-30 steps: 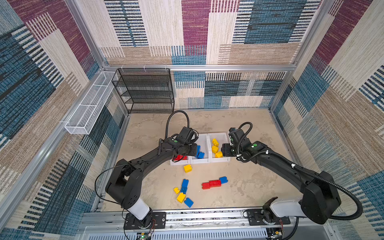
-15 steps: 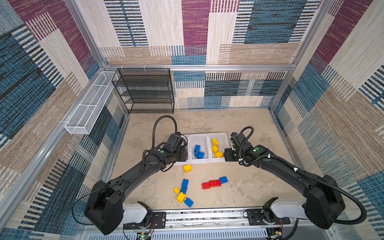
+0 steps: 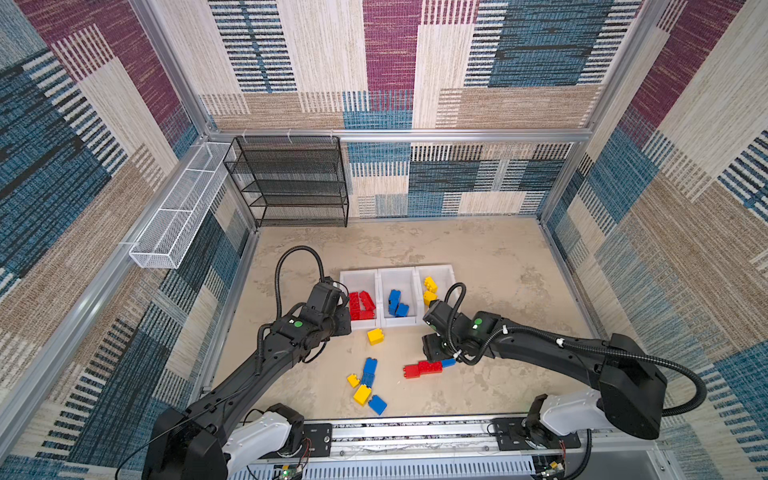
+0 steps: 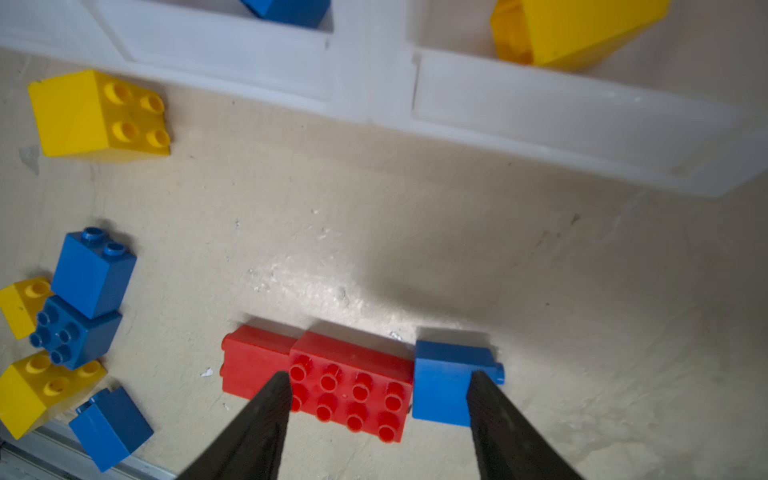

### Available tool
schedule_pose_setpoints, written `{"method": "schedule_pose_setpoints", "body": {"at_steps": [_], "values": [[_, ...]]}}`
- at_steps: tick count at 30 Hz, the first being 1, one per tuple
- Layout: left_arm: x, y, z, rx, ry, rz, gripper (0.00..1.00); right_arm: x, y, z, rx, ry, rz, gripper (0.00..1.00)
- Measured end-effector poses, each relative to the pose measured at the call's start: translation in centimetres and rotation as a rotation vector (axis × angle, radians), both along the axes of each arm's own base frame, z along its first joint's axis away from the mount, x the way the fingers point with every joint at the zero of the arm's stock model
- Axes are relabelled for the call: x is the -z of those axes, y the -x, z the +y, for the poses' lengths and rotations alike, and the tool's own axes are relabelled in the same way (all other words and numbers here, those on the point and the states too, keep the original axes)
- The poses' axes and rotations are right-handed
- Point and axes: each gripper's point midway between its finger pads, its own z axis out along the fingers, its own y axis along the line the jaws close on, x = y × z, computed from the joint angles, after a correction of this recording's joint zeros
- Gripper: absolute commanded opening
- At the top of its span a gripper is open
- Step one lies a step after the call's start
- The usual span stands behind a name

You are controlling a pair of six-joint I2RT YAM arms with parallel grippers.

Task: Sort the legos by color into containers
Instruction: 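Withdraw the left gripper while the right gripper reaches toward the red-and-blue brick row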

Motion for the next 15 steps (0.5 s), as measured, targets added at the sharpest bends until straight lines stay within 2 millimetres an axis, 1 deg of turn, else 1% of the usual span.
{"method": "schedule_pose_setpoints", "body": {"at_steps": [4,8,15], "values": [[0.4,0.3,0.3,-0.015,0.003,0.01,0.51,0.7,1.2,0.7,-0.008,0.014,0.027,0.76],[0.8,0.5,0.4,-0.02,0.007,0.021,0.51,1.0,2.1,1.1,-0.009,0.018,0.041,0.75],[1.2,0.7,0.5,-0.023,0.006,0.032,0.51,1.9,3.7,0.8,0.003,0.029,0.085,0.75]]}}
